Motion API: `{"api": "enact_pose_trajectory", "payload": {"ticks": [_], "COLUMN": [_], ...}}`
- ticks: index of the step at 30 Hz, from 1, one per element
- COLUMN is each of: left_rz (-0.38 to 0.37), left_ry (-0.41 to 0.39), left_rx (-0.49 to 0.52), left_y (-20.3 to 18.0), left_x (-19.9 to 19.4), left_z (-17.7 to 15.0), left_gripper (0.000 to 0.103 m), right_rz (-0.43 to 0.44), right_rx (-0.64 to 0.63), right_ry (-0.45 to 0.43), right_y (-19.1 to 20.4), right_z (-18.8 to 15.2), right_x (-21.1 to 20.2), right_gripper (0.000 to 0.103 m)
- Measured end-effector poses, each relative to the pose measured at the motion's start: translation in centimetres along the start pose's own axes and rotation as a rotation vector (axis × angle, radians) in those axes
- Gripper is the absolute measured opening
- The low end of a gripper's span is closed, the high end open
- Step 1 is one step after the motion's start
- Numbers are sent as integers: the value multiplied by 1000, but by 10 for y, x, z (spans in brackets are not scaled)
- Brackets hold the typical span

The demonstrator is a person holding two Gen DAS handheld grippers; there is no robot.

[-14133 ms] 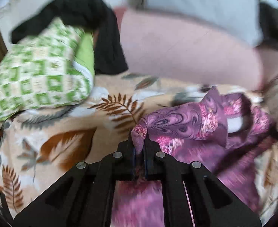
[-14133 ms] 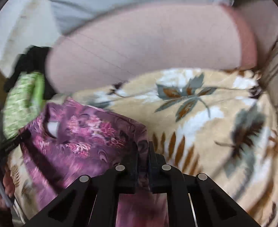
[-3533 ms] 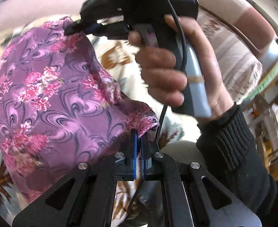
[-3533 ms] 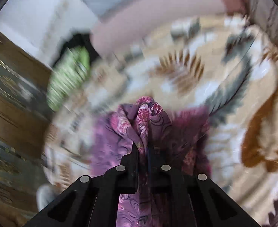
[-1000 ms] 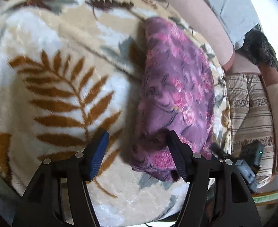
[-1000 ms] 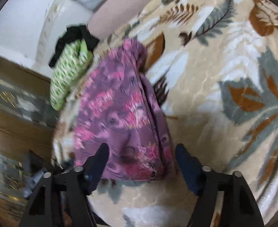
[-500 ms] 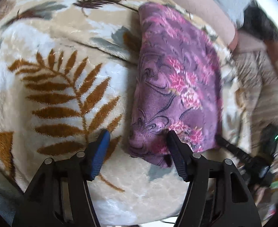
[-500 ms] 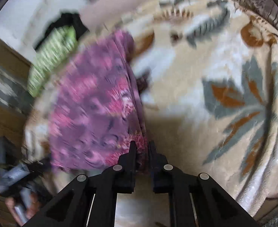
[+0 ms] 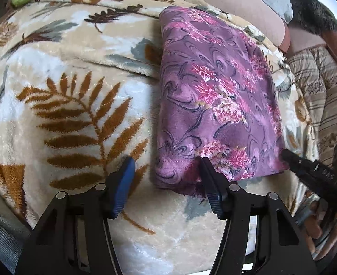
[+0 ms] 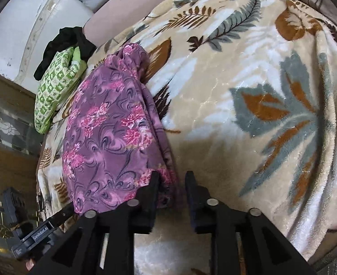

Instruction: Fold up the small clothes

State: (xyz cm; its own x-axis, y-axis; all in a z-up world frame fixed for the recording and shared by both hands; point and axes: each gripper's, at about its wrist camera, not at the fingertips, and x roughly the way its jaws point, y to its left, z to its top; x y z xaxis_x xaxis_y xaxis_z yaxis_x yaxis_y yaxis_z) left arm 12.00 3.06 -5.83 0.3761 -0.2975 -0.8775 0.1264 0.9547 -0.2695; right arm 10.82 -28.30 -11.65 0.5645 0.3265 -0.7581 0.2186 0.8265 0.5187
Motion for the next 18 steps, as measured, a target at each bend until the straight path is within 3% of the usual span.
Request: {"api": "enact_pose_trajectory", "payload": {"ticks": [3,5,8,9,14,18], "left_rz": [10,54,95,92,12,97], "left_ry": [-25,-78,-108,-109,-191,-82], "left_rx": [56,100,157,159,115,111], "left_y": [-10,-20,-29,-29,-21,-19], "left_x": [0,-6,-7,-9,-38,-2], "left_z": [-3,-6,-11,-11,-13,-14], "left_gripper": [28,16,13,12,11,12], "right_rz": [11,-49,-97,-96,-140,-211], "right_rx": [-44,-85,-112,-124,-173,-220], "right_ry": [16,32,28,28,-35,12], "right_y": [9,15,19,20,26,32], "right_z": [-2,-5,-8,-8,-11,-15], "right_x": [4,10,10,9,-4,15], "right_gripper": [36,36,24,13,11,11]}}
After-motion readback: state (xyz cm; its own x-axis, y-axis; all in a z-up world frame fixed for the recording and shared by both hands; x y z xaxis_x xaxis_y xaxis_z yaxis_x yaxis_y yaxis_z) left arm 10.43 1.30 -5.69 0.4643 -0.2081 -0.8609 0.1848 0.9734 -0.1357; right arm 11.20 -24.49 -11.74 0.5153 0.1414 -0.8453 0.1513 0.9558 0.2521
